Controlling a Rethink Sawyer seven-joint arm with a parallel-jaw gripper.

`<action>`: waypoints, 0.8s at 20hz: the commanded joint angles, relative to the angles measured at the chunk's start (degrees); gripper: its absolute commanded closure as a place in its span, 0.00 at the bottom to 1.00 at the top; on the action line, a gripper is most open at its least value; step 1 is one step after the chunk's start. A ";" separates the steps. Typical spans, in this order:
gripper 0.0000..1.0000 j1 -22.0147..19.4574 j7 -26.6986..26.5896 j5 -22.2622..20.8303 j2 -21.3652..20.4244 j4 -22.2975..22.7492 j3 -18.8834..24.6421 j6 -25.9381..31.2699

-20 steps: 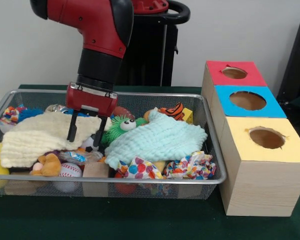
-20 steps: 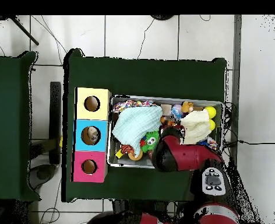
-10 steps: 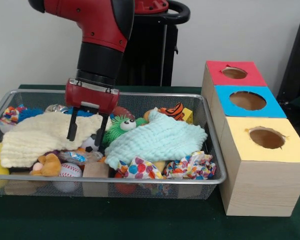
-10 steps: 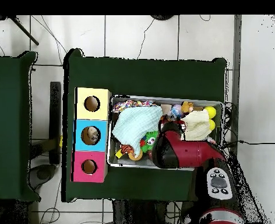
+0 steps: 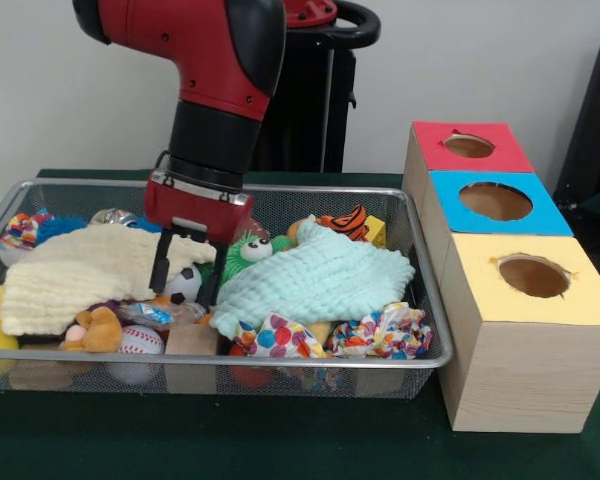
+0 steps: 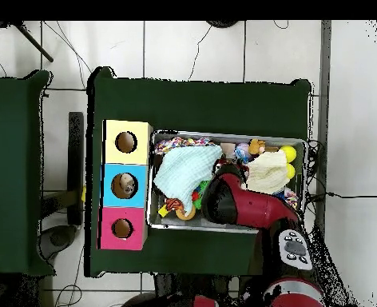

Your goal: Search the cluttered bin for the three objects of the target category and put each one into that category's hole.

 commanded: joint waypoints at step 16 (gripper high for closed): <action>0.00 -0.83 20.44 16.13 4.97 5.25 -1.69 -6.13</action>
